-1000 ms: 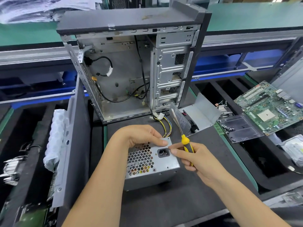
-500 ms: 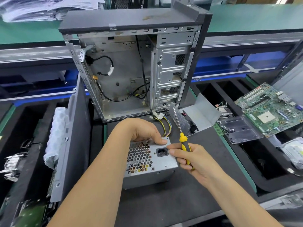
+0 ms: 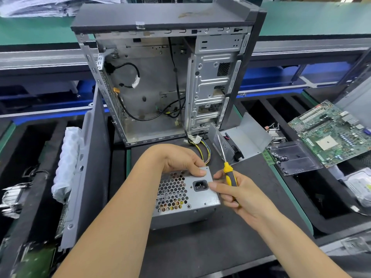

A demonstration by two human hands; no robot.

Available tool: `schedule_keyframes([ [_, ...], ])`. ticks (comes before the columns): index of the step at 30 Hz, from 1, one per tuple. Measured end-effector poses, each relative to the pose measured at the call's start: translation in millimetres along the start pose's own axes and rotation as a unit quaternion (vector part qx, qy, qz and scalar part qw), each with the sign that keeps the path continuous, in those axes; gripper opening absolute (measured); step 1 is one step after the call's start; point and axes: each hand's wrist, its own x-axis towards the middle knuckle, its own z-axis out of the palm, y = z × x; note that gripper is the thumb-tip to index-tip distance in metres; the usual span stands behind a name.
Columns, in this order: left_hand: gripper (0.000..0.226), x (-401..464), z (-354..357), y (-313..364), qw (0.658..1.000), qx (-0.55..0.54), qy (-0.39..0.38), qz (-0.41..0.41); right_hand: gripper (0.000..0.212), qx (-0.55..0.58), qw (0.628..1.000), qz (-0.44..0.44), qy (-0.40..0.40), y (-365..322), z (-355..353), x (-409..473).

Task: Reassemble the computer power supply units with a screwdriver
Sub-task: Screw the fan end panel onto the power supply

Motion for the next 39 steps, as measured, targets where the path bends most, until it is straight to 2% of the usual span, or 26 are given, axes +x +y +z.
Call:
schedule_keyframes([
  [2,0.01,0,-1,-2,1.0,-0.008,0.005,0.011,0.025,-0.029,1.0,-0.006,-0.004,-2,0,-1],
  [5,0.021,2,-2,-6,1.0,-0.015,0.017,0.019,0.022,-0.056,0.998,-0.012,-0.004,-5,-1,-1],
  [8,0.01,3,1,-6,0.999,-0.008,0.035,0.017,0.022,-0.069,0.998,-0.012,-0.007,-6,-1,-1],
  [10,0.011,3,3,-6,0.998,0.013,0.059,0.013,0.021,-0.085,0.996,-0.016,-0.011,-7,-2,-2],
  [13,0.004,3,4,-7,0.999,0.006,0.043,0.027,0.022,-0.102,0.994,-0.021,-0.016,-8,-3,-3],
  [20,0.008,4,5,-10,0.998,-0.035,0.034,0.047,0.023,-0.131,0.991,-0.032,-0.018,-8,-4,-4],
  [25,0.007,5,6,-11,0.997,-0.037,0.052,0.05,0.023,-0.235,0.97,-0.068,0.004,-35,-8,-15],
  [27,0.009,6,6,-11,0.997,-0.038,0.051,0.046,0.026,-0.292,0.953,-0.083,0.01,-52,-9,-20],
  [30,0.008,5,6,-10,0.997,-0.045,0.053,0.041,0.008,-0.396,0.913,-0.1,0.012,-74,-2,-25],
  [35,0.007,2,7,-9,0.997,-0.04,0.058,0.036,0.005,-0.562,0.81,-0.162,0.039,-105,7,-43],
  [39,0.005,1,8,-10,0.997,-0.041,0.056,0.041,0.008,-0.67,0.725,-0.151,0.058,-129,8,-64],
])
